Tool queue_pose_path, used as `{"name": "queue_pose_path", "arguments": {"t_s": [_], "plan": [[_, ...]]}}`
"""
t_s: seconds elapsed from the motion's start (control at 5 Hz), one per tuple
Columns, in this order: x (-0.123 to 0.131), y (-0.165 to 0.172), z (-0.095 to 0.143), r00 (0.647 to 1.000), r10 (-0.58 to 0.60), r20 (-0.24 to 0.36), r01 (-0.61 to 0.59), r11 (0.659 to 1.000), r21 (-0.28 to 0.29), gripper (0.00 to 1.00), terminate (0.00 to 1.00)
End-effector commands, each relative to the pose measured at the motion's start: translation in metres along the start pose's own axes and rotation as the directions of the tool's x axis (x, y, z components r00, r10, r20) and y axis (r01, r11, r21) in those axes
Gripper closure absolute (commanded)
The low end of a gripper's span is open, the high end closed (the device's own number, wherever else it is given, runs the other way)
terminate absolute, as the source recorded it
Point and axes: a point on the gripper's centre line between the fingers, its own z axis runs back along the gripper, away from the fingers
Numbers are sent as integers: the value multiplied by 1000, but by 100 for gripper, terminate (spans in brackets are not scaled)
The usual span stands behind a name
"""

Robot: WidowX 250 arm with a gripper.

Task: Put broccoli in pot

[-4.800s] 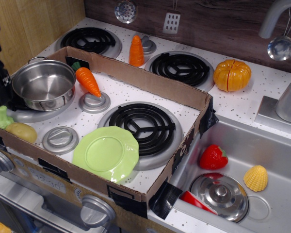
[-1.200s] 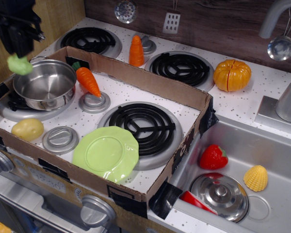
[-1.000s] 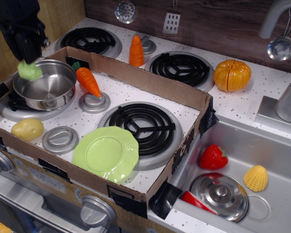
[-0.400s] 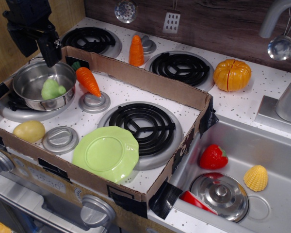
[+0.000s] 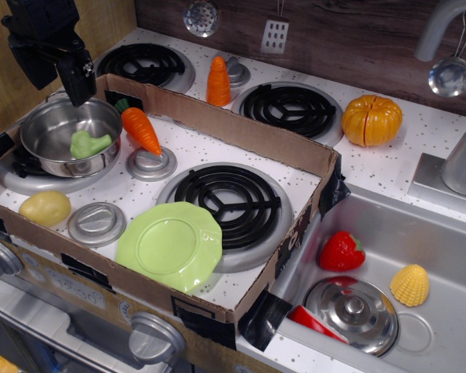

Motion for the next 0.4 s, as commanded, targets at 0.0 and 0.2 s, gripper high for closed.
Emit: {"name": "queue_pose_path", "arguments": {"t_s": [0.0,0.2], "plan": [[9,0,22,999,-8,48,6,999,36,0,0],[9,0,22,999,-8,48,6,999,36,0,100]]}}
